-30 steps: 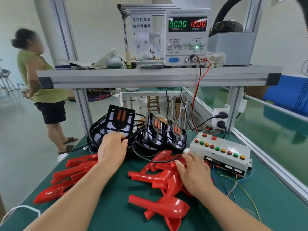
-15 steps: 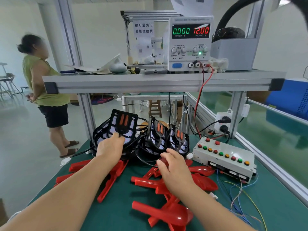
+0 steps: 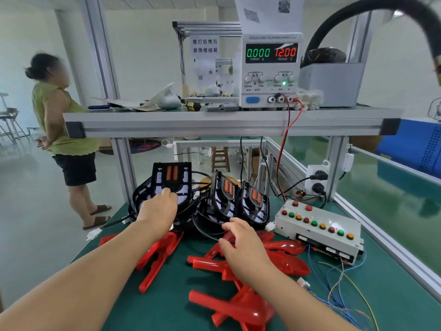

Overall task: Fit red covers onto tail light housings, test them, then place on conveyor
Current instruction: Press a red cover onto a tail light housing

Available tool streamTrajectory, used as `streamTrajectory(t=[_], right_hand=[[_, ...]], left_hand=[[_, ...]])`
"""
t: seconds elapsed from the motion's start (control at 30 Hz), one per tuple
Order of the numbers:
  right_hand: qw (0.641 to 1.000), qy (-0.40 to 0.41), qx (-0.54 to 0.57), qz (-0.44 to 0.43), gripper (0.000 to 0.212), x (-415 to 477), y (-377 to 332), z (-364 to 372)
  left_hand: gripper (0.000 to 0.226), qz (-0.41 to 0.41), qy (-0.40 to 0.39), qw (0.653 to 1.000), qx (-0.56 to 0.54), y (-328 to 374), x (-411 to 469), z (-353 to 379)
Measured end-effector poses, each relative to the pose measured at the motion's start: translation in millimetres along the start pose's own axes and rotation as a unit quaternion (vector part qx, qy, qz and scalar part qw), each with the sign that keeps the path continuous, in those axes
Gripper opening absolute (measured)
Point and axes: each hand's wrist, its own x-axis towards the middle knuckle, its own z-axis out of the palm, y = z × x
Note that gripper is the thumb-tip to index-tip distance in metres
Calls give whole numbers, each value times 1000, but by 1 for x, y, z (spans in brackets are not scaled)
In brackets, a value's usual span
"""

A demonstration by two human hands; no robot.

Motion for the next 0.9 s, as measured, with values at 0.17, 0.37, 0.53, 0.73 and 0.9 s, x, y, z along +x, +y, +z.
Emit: streamTrajectory(t=[0.17, 0.37, 0.53, 0.73, 0.9], right_hand=[[1000, 7, 15, -6, 44, 1, -15, 7], [992, -24, 119, -28, 83, 6, -44, 30], [890, -58, 452, -25, 60, 3, -63, 46], [835, 31, 549, -21, 45, -14, -46, 42], [722, 41, 688, 56, 59, -12, -28, 22]], left_hand=[[15, -79, 77, 974, -199, -1, -14, -25], [24, -131, 72, 934, -324, 14, -53, -63], [14, -120, 54, 918, -374, 51, -97, -87], [15, -29, -37, 845, -532, 56, -114, -92], [27, -217, -6, 688, -693, 24, -79, -59]])
